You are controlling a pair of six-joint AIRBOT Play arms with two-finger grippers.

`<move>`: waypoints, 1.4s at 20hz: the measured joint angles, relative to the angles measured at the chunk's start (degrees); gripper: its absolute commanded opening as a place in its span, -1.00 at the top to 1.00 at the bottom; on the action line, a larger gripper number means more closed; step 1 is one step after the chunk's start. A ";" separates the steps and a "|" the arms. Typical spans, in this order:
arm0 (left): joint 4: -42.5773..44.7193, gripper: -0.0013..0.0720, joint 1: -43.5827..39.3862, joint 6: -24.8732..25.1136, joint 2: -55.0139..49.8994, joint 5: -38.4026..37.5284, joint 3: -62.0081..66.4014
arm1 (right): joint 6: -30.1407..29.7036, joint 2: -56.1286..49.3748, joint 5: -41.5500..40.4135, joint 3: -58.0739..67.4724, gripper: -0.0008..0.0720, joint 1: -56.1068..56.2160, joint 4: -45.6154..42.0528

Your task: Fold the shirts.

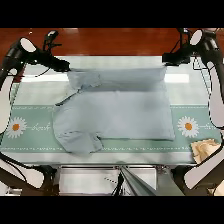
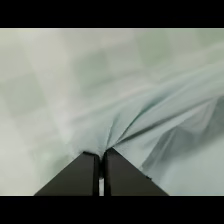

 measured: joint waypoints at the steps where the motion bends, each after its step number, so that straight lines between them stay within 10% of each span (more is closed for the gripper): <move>1: 0.66 -0.09 0.20 -0.13 -0.02 -2.95 0.61 | -0.70 0.44 1.73 0.00 0.20 0.00 0.20; 2: 1.16 -0.97 0.46 -1.20 -0.02 -5.38 1.05 | -1.68 1.07 3.76 0.00 0.01 0.00 0.11; 3: 1.53 -0.98 0.87 -3.41 0.04 -8.04 1.40 | -2.93 1.75 5.77 0.00 0.00 -0.09 -0.11; 11: 5.35 -0.74 10.73 -16.33 13.46 -24.79 -12.24 | -6.27 14.53 21.57 -11.41 -0.38 -10.75 -3.67; 19: -5.14 -0.75 28.33 -10.73 41.62 -16.65 -62.64 | -15.56 37.62 11.04 -47.76 -0.38 -31.87 23.96; 28: -11.41 -0.35 29.22 -6.84 42.66 -6.86 -73.85 | -19.21 41.77 7.21 -55.21 -0.37 -35.19 34.64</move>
